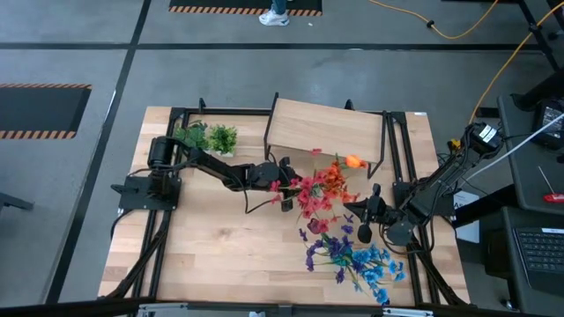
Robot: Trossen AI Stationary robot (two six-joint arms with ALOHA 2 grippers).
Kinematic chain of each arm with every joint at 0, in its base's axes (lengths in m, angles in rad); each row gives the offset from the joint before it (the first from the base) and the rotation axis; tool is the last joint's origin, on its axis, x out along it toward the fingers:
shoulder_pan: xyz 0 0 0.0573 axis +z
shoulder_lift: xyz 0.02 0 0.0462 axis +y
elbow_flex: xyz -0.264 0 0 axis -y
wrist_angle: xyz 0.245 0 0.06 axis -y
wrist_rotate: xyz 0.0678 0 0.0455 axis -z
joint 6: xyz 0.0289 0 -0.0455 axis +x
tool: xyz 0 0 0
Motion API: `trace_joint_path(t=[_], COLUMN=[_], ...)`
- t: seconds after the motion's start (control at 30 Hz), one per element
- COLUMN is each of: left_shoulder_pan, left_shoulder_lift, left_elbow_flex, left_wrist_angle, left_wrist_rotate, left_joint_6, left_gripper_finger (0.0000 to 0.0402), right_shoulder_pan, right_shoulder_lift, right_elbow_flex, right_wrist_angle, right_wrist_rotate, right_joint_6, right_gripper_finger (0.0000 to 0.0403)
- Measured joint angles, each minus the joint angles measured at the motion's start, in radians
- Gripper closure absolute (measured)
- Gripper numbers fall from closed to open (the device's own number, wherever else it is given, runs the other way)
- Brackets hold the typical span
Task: Pick and place flowers into a vace then onto a shelf
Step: Put the transparent vase on the shelf
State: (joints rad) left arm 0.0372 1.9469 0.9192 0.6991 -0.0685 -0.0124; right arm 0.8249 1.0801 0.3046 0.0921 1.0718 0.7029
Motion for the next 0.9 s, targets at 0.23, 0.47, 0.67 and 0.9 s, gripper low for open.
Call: trace_joint_path(t=[0.23,0.47,0.67,0.9], left_shoulder_pan=[-0.003,-0.001,0.000,0.006], left_shoulder_lift=[0.000,0.000,0.000,0.028], left_elbow_flex=[0.000,0.009,0.059,0.100], left_wrist_angle=[0.000,-0.009,-0.061,-0.086], left_wrist_rotate=[-0.048,0.051,0.064,0.061], left_joint_6=[-0.005,-0.069,-0.047,-0.042], left_gripper_finger=[0.0193,0.0172,0.0171,0.0171], right_shoulder_pan=[0.000,0.000,0.000,0.000], right_shoulder_lift=[0.000,0.000,0.000,0.000], right_elbow_flex=[0.000,0.000,0.000,0.000], right_wrist_angle=[0.000,0.000,0.000,0.000], right_wrist_rotate=[0.000,0.000,0.000,0.000], right_joint_6=[-0.001,-0.004,-0.004,-0.004], right_gripper_finger=[0.0401,0.0401,0.0401,0.0401])
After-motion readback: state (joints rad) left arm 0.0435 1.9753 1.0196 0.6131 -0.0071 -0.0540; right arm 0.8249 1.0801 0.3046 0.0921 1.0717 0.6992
